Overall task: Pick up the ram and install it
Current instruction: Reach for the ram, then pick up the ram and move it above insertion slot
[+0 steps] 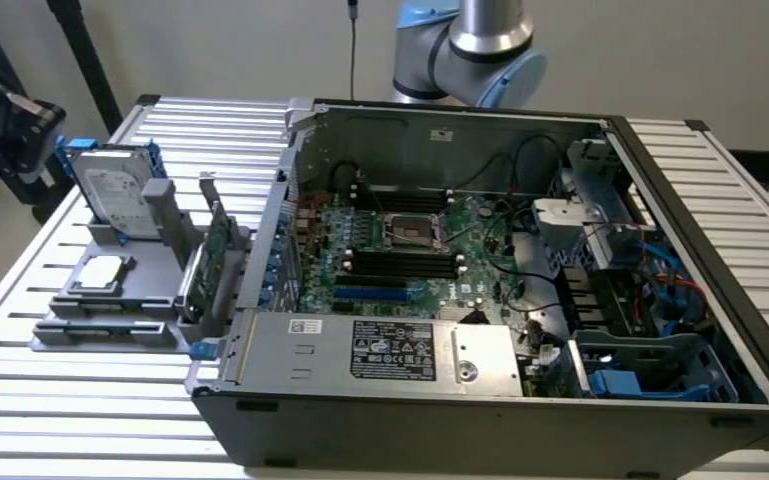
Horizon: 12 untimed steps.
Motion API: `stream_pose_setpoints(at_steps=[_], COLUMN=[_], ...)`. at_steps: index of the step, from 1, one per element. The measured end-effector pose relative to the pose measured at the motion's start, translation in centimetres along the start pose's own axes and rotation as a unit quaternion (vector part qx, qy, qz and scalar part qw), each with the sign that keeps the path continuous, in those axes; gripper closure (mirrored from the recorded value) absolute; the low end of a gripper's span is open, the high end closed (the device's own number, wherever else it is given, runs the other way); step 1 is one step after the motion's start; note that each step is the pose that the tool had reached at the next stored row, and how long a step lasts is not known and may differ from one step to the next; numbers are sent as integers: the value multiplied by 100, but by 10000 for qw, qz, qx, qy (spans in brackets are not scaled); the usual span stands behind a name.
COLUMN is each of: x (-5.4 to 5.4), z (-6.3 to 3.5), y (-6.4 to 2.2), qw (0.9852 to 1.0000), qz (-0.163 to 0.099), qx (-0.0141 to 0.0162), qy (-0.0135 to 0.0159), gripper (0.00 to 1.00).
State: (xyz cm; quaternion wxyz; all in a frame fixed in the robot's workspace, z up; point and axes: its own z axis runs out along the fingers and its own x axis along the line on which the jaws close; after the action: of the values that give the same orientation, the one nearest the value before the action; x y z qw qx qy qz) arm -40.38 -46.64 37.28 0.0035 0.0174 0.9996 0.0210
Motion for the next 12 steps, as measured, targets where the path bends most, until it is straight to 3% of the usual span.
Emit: stream_pose_setpoints(at_steps=[12], x=[7], z=[1], y=[0], qw=[10000], qz=[-23], qx=[0], qy=[1], gripper=[89])
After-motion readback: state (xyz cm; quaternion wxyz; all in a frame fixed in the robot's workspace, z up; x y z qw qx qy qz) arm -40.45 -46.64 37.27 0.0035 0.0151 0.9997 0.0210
